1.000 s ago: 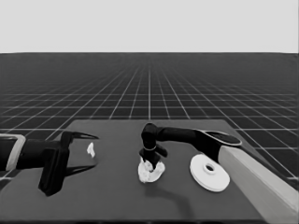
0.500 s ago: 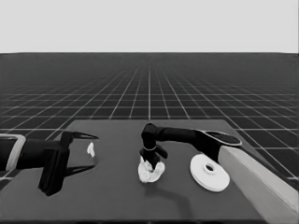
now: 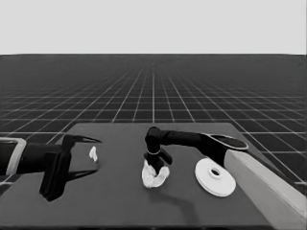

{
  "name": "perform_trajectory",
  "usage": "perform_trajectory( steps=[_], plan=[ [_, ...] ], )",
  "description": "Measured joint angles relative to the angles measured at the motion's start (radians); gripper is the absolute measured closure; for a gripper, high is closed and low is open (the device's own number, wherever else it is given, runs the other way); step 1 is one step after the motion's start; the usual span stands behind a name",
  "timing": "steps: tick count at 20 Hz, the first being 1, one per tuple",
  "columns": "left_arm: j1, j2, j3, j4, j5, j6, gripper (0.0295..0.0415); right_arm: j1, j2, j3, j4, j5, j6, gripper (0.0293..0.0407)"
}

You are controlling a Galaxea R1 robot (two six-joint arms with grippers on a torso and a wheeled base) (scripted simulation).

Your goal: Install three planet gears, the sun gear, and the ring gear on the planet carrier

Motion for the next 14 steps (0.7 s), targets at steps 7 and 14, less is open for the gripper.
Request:
perform_trajectory(
  steps=[7, 14],
  plan=[
    [0.000, 0.000, 0.000, 0.000, 0.000, 0.000, 0.0326, 0.000, 0.000, 0.000, 0.000, 0.000, 0.073, 0.0391],
    [0.000, 0.000, 0.000, 0.000, 0.000, 0.000, 0.0326, 0.000, 0.000, 0.000, 0.000, 0.000, 0.136, 0.0331]
  ],
)
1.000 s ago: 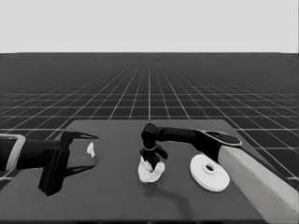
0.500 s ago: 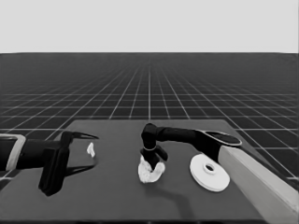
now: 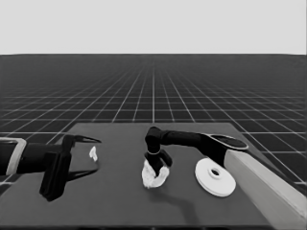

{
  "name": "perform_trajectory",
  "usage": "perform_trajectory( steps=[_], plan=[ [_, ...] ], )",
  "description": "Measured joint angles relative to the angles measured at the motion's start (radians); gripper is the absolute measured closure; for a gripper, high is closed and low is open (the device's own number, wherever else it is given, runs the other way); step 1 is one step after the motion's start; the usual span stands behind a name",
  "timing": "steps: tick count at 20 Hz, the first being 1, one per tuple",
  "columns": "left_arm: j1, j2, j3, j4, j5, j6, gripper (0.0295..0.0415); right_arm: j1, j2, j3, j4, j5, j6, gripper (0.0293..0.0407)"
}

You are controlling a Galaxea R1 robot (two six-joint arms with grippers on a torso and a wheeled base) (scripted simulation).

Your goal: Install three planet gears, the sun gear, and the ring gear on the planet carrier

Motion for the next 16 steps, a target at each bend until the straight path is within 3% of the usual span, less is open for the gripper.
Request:
perform_trajectory(
  steps=[1, 2, 8, 9, 11, 16],
  plan=[
    [0.000, 0.000, 0.000, 0.000, 0.000, 0.000, 0.0326, 0.000, 0.000, 0.000, 0.000, 0.000, 0.002, 0.0320],
    [0.000, 0.000, 0.000, 0.000, 0.000, 0.000, 0.0326, 0.000, 0.000, 0.000, 0.000, 0.000, 0.003, 0.0317],
    [0.000, 0.000, 0.000, 0.000, 0.000, 0.000, 0.0326, 0.000, 0.000, 0.000, 0.000, 0.000, 0.005, 0.0315],
    [0.000, 0.000, 0.000, 0.000, 0.000, 0.000, 0.0326, 0.049, -0.009, 0.038, 0.044, -0.026, -0.388, 0.0307],
    [0.000, 0.000, 0.000, 0.000, 0.000, 0.000, 0.0326, 0.109, -0.013, 0.064, 0.089, -0.038, -0.783, 0.0312],
    [0.000, 0.000, 0.000, 0.000, 0.000, 0.000, 0.0326, 0.136, -0.016, 0.071, 0.116, -0.037, -0.982, 0.0315]
  ],
)
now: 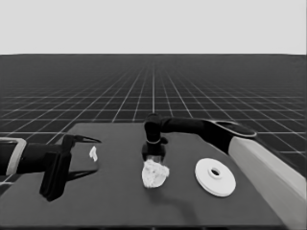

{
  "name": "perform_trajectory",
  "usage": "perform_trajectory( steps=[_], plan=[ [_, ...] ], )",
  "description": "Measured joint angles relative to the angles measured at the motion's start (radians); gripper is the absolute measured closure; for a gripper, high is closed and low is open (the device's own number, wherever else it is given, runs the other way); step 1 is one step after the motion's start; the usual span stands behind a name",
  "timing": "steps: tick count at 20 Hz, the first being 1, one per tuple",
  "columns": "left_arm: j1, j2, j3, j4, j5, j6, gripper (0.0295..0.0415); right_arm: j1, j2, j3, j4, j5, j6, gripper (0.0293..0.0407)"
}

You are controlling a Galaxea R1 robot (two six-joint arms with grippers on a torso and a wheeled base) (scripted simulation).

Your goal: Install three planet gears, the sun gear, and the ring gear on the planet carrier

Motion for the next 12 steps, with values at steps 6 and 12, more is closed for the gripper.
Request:
perform_trajectory(
  steps=[6, 12],
  plan=[
    [0.000, 0.000, 0.000, 0.000, 0.000, 0.000, 0.0326, -0.338, -1.109, 1.123, -0.469, 0.317, -0.953, 0.0314],
    [0.000, 0.000, 0.000, 0.000, 0.000, 0.000, 0.0326, -0.380, -1.298, 1.289, -0.531, 0.360, -1.080, 0.0315]
  ],
)
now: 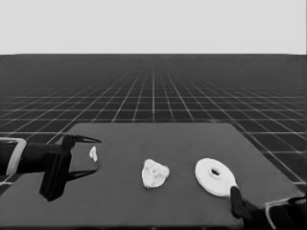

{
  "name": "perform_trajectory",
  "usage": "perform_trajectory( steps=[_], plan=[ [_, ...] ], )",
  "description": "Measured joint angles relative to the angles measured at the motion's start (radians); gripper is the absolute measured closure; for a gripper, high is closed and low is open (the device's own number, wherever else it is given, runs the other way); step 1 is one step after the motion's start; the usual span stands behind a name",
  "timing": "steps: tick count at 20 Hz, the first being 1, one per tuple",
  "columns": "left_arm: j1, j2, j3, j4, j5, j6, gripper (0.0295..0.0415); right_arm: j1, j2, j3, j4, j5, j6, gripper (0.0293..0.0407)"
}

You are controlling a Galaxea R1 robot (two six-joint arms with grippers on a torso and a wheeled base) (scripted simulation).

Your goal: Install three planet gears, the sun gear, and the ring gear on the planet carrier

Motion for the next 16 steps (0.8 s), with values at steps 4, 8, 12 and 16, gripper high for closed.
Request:
perform_trajectory(
  steps=[4, 8, 12, 16],
  plan=[
    [0.000, 0.000, 0.000, 0.000, 0.000, 0.000, 0.0326, 0.415, 0.369, -0.724, 0.561, -0.271, 0.568, 0.0313],
    [0.000, 0.000, 0.000, 0.000, 0.000, 0.000, 0.0326, 0.418, 0.446, -0.884, 0.586, -0.309, 0.602, 0.0315],
    [0.000, 0.000, 0.000, 0.000, 0.000, 0.000, 0.0326, 0.276, 0.483, -0.957, 0.478, -0.225, 0.590, 0.0315],
    [0.000, 0.000, 0.000, 0.000, 0.000, 0.000, 0.0326, 0.212, 0.509, -1.009, 0.434, -0.181, 0.576, 0.0315]
  ],
)
